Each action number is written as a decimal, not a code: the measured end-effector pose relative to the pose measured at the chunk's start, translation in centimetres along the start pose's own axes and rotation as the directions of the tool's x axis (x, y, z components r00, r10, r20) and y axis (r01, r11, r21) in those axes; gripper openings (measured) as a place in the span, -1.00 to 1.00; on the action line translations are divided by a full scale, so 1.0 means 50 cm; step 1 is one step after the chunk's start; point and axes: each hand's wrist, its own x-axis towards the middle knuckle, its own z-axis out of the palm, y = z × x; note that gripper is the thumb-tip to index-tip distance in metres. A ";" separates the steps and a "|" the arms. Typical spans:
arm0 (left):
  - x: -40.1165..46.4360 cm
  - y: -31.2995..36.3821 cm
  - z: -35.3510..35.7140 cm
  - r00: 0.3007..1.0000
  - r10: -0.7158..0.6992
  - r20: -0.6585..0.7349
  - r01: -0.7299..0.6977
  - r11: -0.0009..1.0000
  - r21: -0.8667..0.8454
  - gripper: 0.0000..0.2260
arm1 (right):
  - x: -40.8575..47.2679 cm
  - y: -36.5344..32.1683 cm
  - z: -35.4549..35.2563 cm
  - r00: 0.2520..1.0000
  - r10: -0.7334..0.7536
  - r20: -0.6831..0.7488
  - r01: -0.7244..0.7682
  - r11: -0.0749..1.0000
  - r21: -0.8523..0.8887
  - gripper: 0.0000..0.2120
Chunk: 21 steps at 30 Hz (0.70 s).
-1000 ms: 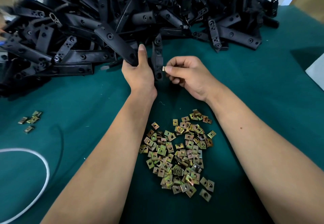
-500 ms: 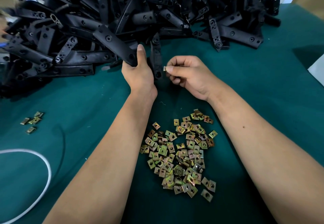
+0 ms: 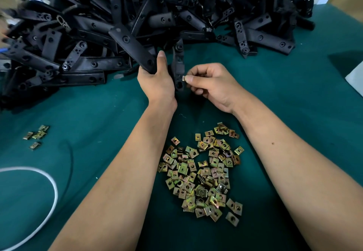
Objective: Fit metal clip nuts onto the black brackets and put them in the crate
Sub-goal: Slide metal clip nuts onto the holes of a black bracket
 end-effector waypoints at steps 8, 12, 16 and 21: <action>-0.014 -0.004 -0.001 0.992 0.124 0.011 -0.125 0.982 0.139 -0.87 | 0.002 0.004 0.004 0.998 -0.064 0.014 0.064 0.998 0.000 -0.77; -0.018 0.001 -0.004 0.987 0.158 -0.003 -0.155 0.970 0.187 -0.86 | 0.002 0.005 0.003 0.998 -0.056 -0.019 0.056 0.998 0.014 -0.82; -0.026 0.003 -0.003 0.987 0.156 0.045 -0.162 0.958 0.236 -0.75 | -0.001 0.003 0.007 0.996 -0.074 -0.046 0.077 0.994 0.072 -0.80; -0.047 0.019 -0.037 0.946 0.190 0.264 -0.289 0.861 0.418 -0.18 | -0.015 0.003 0.003 0.994 -0.070 -0.085 0.077 0.993 0.087 -0.79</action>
